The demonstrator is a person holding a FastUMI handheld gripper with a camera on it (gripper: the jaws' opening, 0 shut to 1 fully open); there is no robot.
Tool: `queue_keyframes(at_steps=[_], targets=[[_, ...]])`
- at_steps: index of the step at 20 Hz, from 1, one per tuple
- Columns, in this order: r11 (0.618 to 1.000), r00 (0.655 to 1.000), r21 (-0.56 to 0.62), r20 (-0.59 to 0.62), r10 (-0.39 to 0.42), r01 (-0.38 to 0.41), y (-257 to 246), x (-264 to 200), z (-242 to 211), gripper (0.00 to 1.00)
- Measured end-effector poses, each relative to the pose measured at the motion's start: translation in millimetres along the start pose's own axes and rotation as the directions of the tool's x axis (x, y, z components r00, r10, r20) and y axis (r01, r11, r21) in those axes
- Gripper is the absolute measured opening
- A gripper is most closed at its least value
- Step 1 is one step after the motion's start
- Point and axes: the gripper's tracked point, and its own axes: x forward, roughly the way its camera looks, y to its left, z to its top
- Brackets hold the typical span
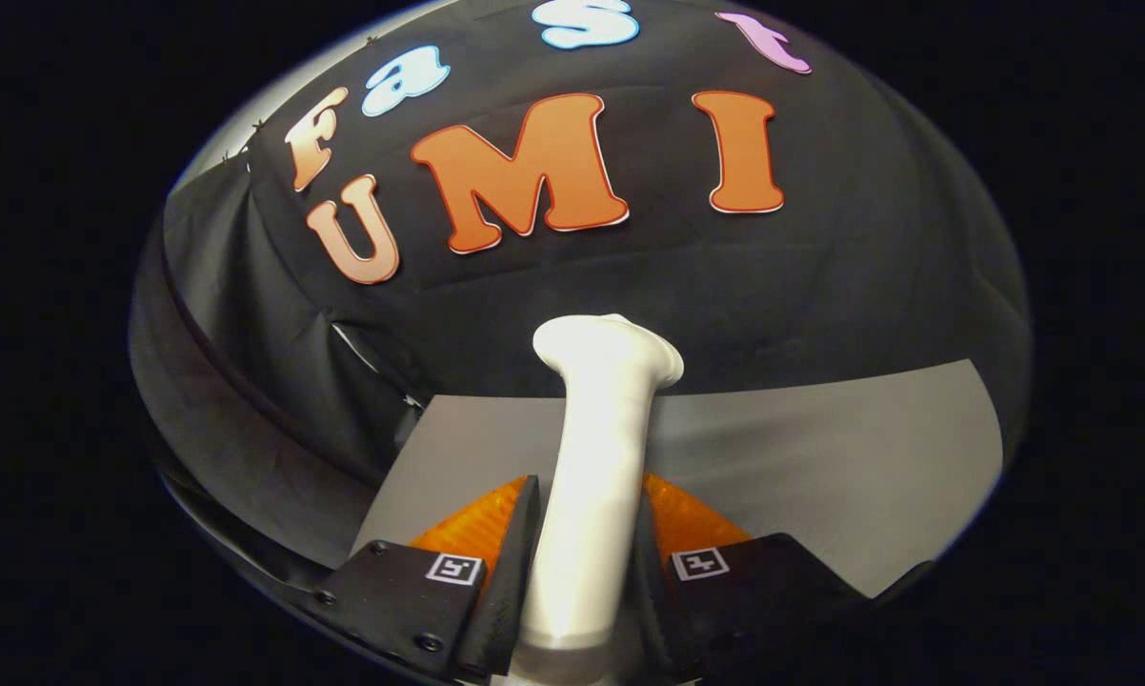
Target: Iron the clothes twice with a garment steamer, once on the left side and once on the right side.
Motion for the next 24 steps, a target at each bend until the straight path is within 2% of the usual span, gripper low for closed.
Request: queue_keyframes(at_steps=[2, 9, 13, 17, 24], targets=[[1.000, 0.998, 0.000, 0.050, -0.023, 0.023, -2, 1, 5, 0.51], [0.988, 0.968, -0.040, 0.209, -0.137, 0.148, -5, -42, 11, 0.50], [0.974, 0.928, -0.053, 0.321, -0.191, 0.219, -6, -80, 10, 0.50], [0.971, 0.891, -0.034, 0.406, -0.205, 0.239, 6, -124, 4, 0.50], [0.965, 0.799, 0.016, 0.557, -0.225, 0.261, 50, -210, -16, 0.50]])
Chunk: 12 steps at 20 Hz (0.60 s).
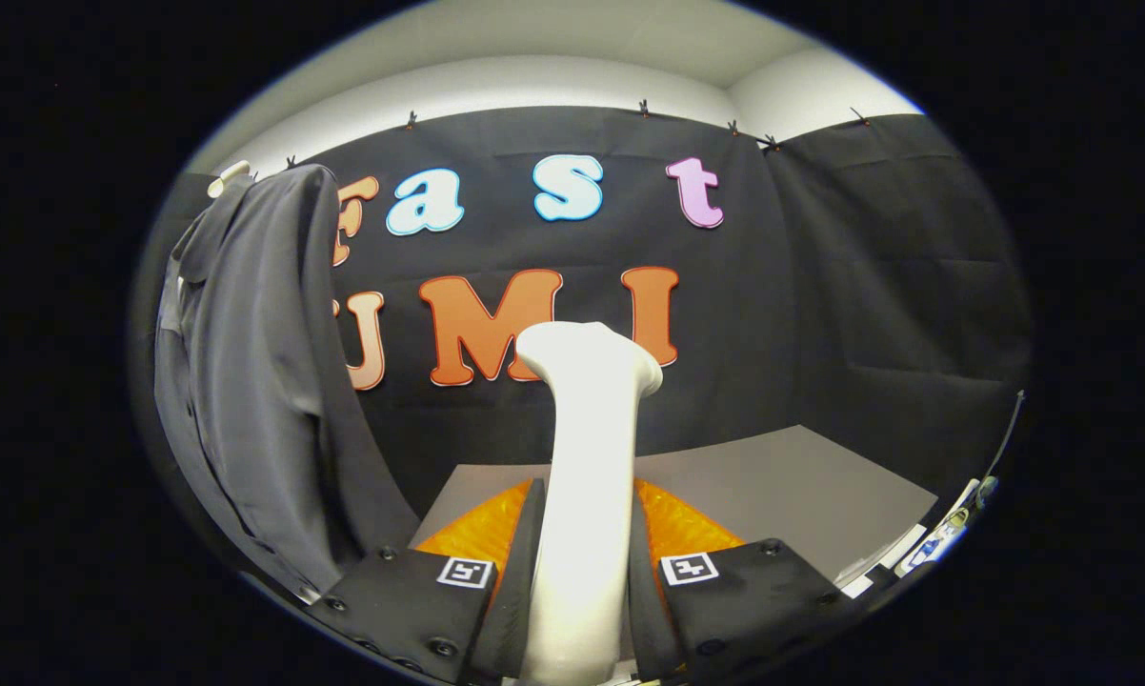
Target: Iron the clothes twice with a garment steamer, once on the left side and once on the right side.
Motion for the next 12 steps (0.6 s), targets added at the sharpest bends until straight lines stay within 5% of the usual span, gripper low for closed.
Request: queue_keyframes(at_steps=[12], targets=[[0.996, 0.974, -0.080, 0.227, -0.018, 0.037, 19, -147, 28, 0.50]])
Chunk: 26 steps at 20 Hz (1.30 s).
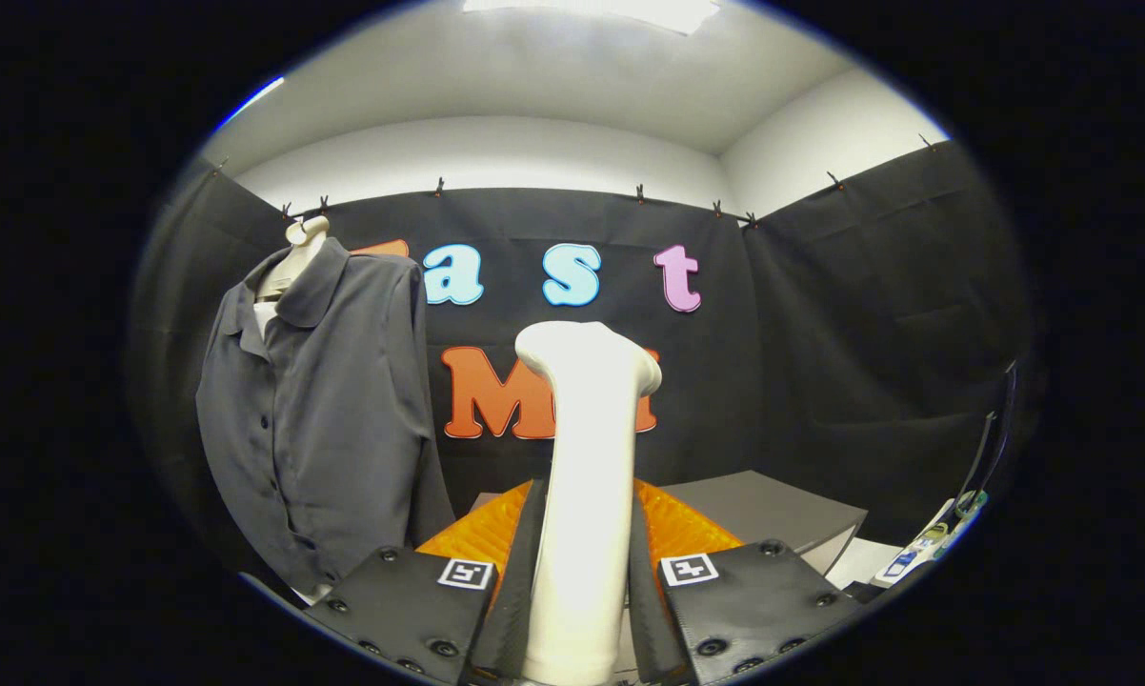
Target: Iron the clothes twice with a garment steamer, once on the left side and once on the right side.
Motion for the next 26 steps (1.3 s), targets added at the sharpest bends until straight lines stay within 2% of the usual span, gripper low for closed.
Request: queue_keyframes(at_steps=[2, 7, 14, 19, 26], targets=[[1.000, 1.000, -0.018, 0.009, 0.023, -0.023, 12, -18, 2, 0.50], [0.993, 0.992, 0.026, 0.049, 0.113, -0.114, 45, -49, 14, 0.50], [0.979, 0.975, -0.002, 0.090, 0.202, -0.203, 114, -64, 19, 0.50], [0.986, 0.980, -0.006, 0.108, 0.167, -0.167, 167, -70, 21, 0.50], [0.999, 0.996, -0.040, 0.084, 0.025, -0.022, 238, -52, 8, 0.50]])
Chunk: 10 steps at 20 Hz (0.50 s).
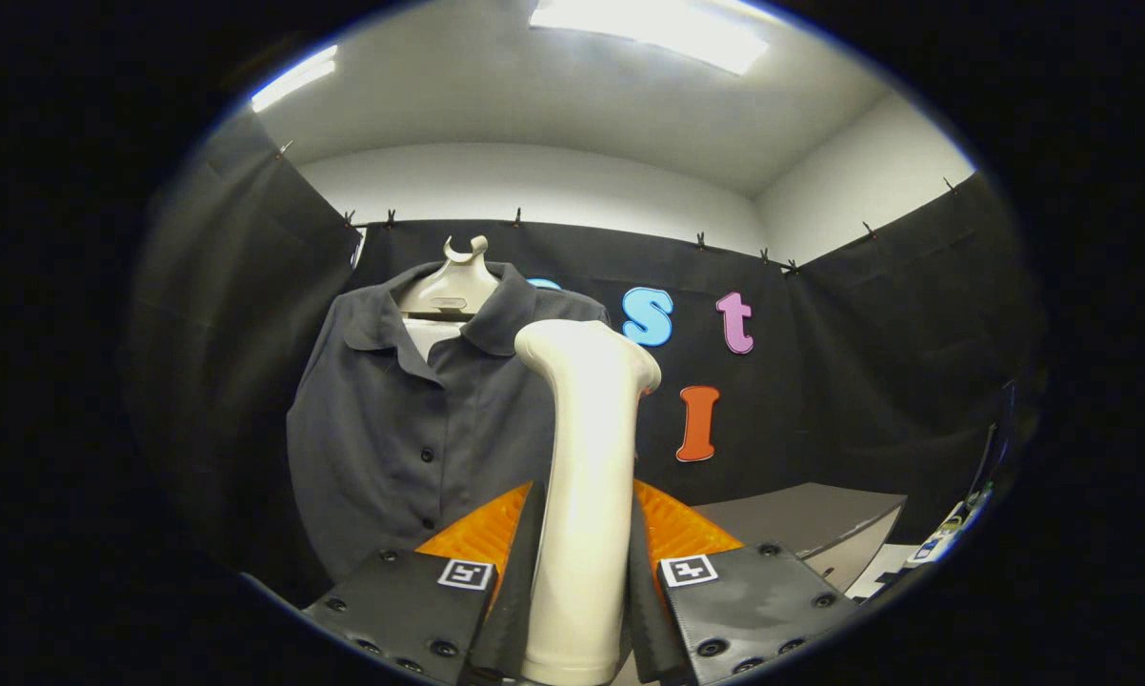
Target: Iron the clothes twice with a garment steamer, once on the left side and once on the right side.
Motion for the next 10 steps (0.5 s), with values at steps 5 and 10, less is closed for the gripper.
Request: queue_keyframes(at_steps=[5, 10], targets=[[0.999, 0.999, -0.029, -0.026, 0.040, -0.041, 35, 18, -17, 0.50], [0.996, 0.996, -0.050, -0.042, 0.075, -0.077, 49, 39, -27, 0.50]])
